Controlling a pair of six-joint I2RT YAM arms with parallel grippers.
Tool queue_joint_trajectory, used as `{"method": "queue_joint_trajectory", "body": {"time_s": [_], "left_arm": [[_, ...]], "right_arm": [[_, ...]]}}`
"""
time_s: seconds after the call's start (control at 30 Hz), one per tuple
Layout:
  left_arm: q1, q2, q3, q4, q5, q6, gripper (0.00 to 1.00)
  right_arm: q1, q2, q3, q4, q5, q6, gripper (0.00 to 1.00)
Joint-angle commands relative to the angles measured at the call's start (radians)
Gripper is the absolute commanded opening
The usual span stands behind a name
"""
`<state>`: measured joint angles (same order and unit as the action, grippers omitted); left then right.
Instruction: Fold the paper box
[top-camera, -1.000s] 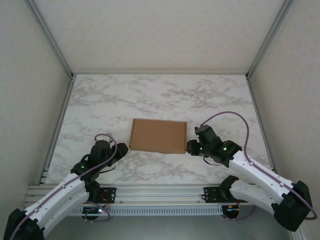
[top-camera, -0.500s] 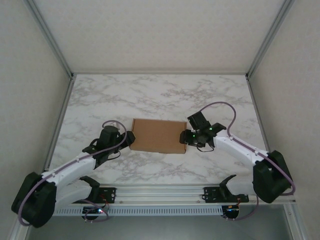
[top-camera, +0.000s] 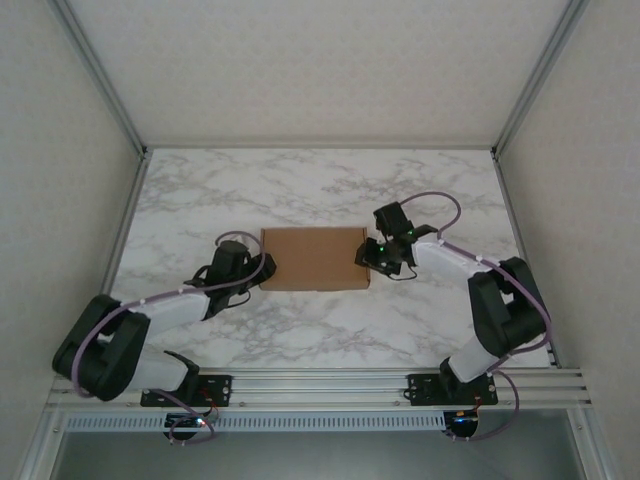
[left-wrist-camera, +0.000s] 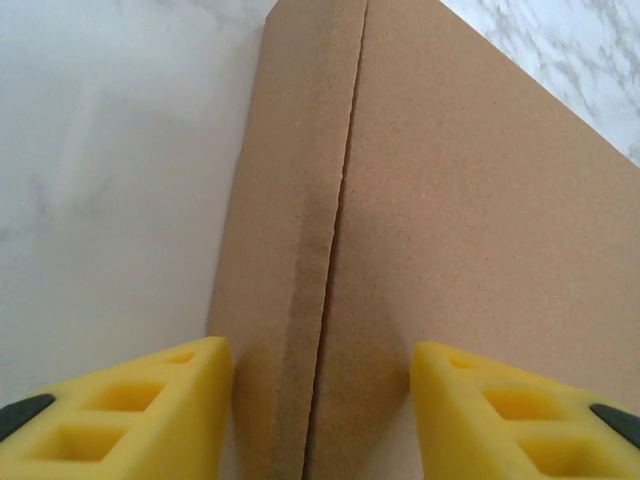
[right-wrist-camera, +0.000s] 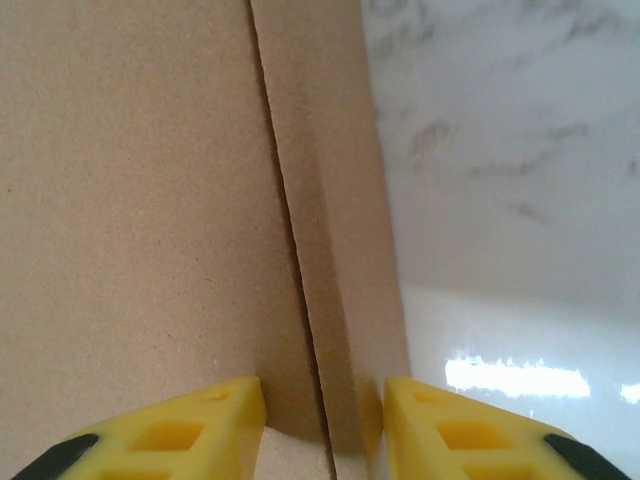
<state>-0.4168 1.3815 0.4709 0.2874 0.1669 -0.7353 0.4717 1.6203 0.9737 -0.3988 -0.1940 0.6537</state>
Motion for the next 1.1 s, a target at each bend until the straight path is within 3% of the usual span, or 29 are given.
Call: {"method": "queue_joint_trajectory", "body": {"time_s": [0.0, 0.23, 0.43, 0.5, 0.6, 0.7, 0.8, 0.83, 0.97, 1.07], "left_arm": [[-0.002, 0.091, 0.095, 0.044, 0.028, 0.013, 0.48], [0.018, 0.288, 0.292, 0.000, -0.005, 0.080, 0.51], [0.049, 0.333, 0.354, -0.022, 0.013, 0.100, 0.55], [0.052, 0.316, 0.359, -0.029, 0.009, 0.114, 0.59], [0.053, 0.288, 0.378, -0.052, 0.012, 0.131, 0.65], [0.054, 0.255, 0.399, -0.081, -0.004, 0.152, 0.76], [0.058, 0.204, 0.429, -0.124, -0.046, 0.188, 0.99], [0.058, 0.180, 0.449, -0.148, -0.058, 0.207, 1.00], [0.043, 0.045, 0.517, -0.243, -0.191, 0.298, 1.00], [0.038, -0.137, 0.441, -0.138, -0.235, 0.400, 1.00]], "right_arm": [[-0.031, 0.095, 0.045, -0.020, 0.017, -0.041, 0.36], [-0.109, 0.243, 0.196, -0.045, -0.025, -0.076, 0.36], [-0.135, 0.295, 0.265, -0.071, -0.016, -0.117, 0.46], [-0.138, 0.288, 0.269, -0.071, -0.015, -0.120, 0.52], [-0.139, 0.259, 0.265, -0.064, -0.018, -0.129, 0.69], [-0.139, 0.216, 0.266, -0.065, -0.010, -0.140, 0.95], [-0.138, 0.138, 0.261, -0.053, 0.007, -0.150, 0.99], [-0.134, 0.094, 0.249, -0.034, 0.016, -0.166, 0.99], [-0.066, -0.119, 0.249, -0.019, 0.184, -0.322, 0.99], [0.042, -0.263, 0.272, -0.043, 0.421, -0.446, 0.99]]}}
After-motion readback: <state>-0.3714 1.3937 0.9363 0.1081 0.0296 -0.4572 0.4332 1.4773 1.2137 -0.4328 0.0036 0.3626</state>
